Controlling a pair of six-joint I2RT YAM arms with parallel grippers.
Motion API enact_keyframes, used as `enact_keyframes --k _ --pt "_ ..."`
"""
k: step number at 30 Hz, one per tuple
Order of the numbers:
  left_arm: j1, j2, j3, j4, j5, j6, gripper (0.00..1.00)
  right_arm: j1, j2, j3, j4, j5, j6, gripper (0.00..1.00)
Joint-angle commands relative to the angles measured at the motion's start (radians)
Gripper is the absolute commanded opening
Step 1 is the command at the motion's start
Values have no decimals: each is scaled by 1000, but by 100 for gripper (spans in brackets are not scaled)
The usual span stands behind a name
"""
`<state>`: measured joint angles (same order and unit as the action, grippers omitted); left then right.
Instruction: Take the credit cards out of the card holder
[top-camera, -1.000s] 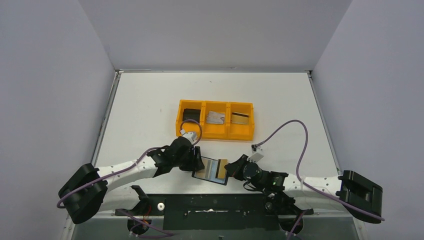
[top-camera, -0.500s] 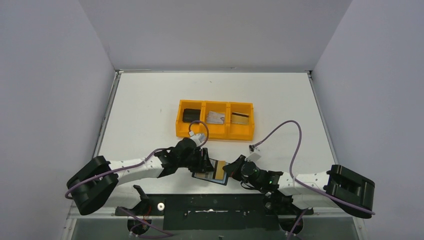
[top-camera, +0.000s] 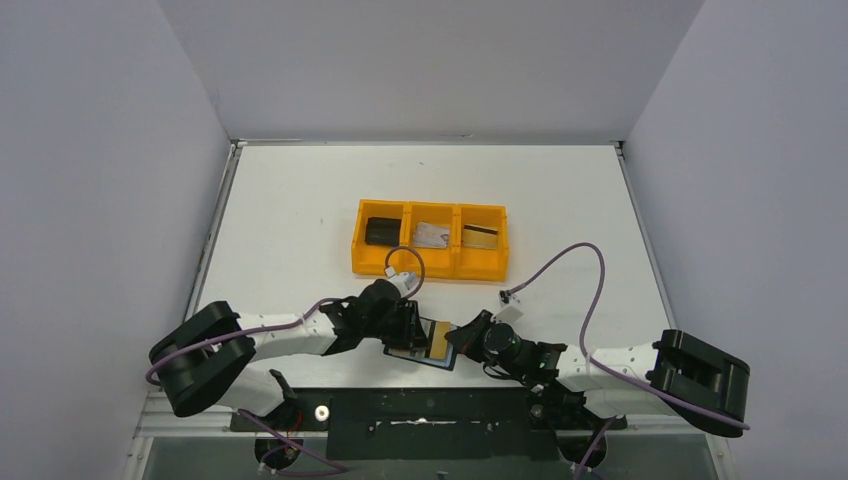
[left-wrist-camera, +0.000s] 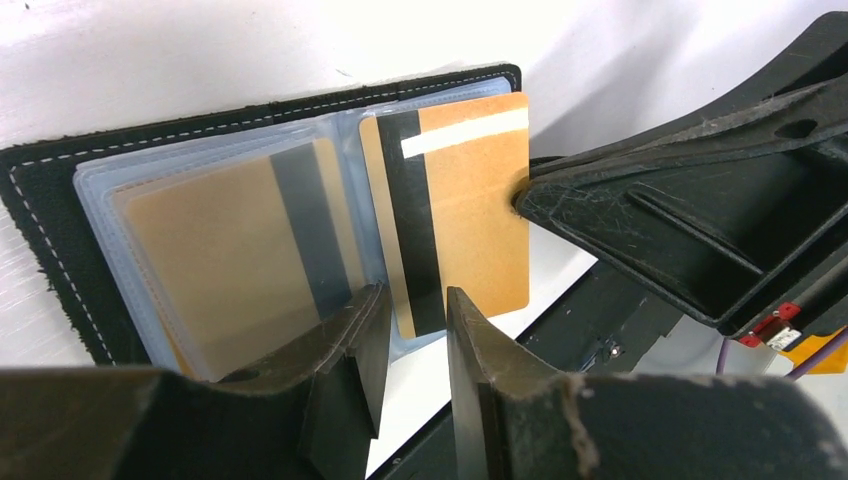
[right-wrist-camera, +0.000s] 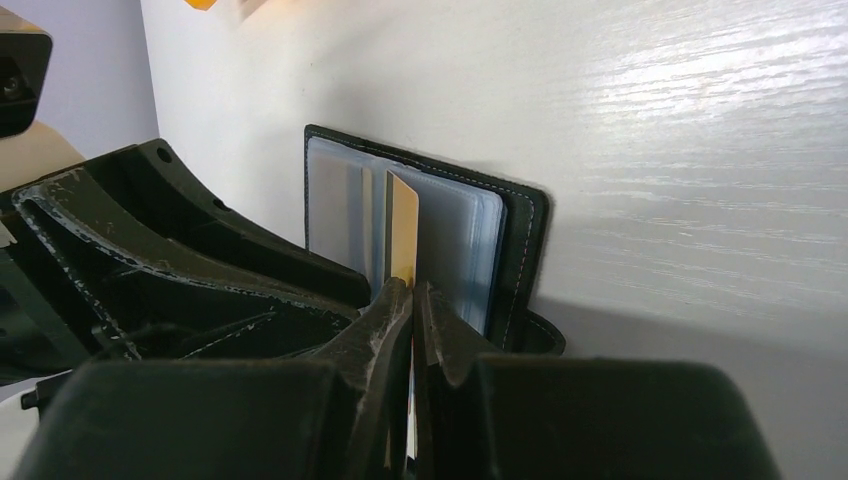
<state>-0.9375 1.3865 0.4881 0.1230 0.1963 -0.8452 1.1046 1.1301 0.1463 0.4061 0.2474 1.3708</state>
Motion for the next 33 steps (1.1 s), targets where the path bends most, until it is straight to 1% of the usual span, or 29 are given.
enact_keyframes --k 1,7,14,16,20,22,25,29,33 --pt "-7 25 29 70 13 5 25 -8 -2 -10 44 13 3 1" --pt "-11 69 20 70 5 -11 18 -10 0 -17 72 3 5 5" --pt "-19 84 20 62 -4 -9 13 -10 38 -27 155 -27 -2 17" --pt "-20 86 22 55 -8 -6 12 -10 49 -26 165 -35 -3 18" --pt "-20 86 30 35 -14 -1 12 -9 46 -38 176 -17 9 12" --pt "-20 82 33 27 -18 3 12 -10 33 -50 178 -21 14 6" --pt "-20 72 36 20 -24 6 11 -9 -1 -49 138 -11 6 0" --pt "-22 32 40 18 -29 6 15 -10 -56 -39 60 3 -10 0" --pt "-22 -28 58 -14 -46 16 20 -11 -148 -40 -27 29 -30 0"
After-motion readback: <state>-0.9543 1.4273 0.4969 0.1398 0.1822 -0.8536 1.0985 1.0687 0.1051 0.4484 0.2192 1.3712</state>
